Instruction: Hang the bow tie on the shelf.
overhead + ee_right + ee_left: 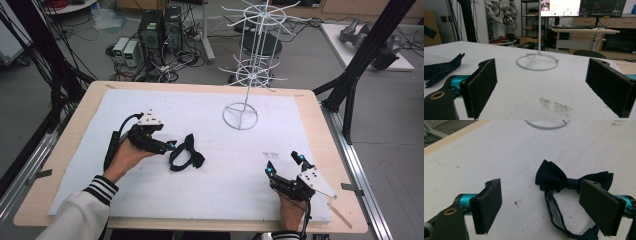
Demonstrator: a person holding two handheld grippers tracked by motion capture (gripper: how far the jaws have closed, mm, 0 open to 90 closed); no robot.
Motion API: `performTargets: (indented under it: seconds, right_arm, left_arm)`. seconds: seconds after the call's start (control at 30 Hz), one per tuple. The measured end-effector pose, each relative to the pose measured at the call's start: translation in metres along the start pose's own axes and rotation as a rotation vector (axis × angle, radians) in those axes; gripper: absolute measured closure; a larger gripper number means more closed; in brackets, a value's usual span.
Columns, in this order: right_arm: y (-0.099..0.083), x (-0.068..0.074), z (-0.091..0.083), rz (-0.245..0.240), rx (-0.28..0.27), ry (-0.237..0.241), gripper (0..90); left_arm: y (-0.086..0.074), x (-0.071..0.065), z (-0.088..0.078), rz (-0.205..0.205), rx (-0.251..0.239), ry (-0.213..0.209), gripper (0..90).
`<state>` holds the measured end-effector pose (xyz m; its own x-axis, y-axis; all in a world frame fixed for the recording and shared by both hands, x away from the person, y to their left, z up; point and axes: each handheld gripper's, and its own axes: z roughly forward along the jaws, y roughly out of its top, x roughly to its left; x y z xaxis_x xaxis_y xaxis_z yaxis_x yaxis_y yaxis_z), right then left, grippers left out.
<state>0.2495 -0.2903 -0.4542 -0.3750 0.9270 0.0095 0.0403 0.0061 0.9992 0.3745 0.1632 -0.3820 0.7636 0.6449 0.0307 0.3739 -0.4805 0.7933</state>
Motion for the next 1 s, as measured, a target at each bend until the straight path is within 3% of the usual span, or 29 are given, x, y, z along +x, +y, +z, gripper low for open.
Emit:
performTargets:
  seconds: [0.6,0.93,1.0]
  right_arm:
    - [0.0,0.0,0.0,0.003,-0.006,0.002,9.3]
    - [0.0,0.0,0.0,0.004,-0.005,0.001,9.3]
    - [0.0,0.0,0.0,0.005,-0.005,0.001,9.3]
  left_arm:
    - [0.01,0.0,0.035,-0.009,0.192,-0.034,26.1]
    - [0.012,0.0,0.048,-0.011,0.279,-0.063,38.4]
    - [0.012,0.001,0.051,-0.028,0.284,-0.067,38.4]
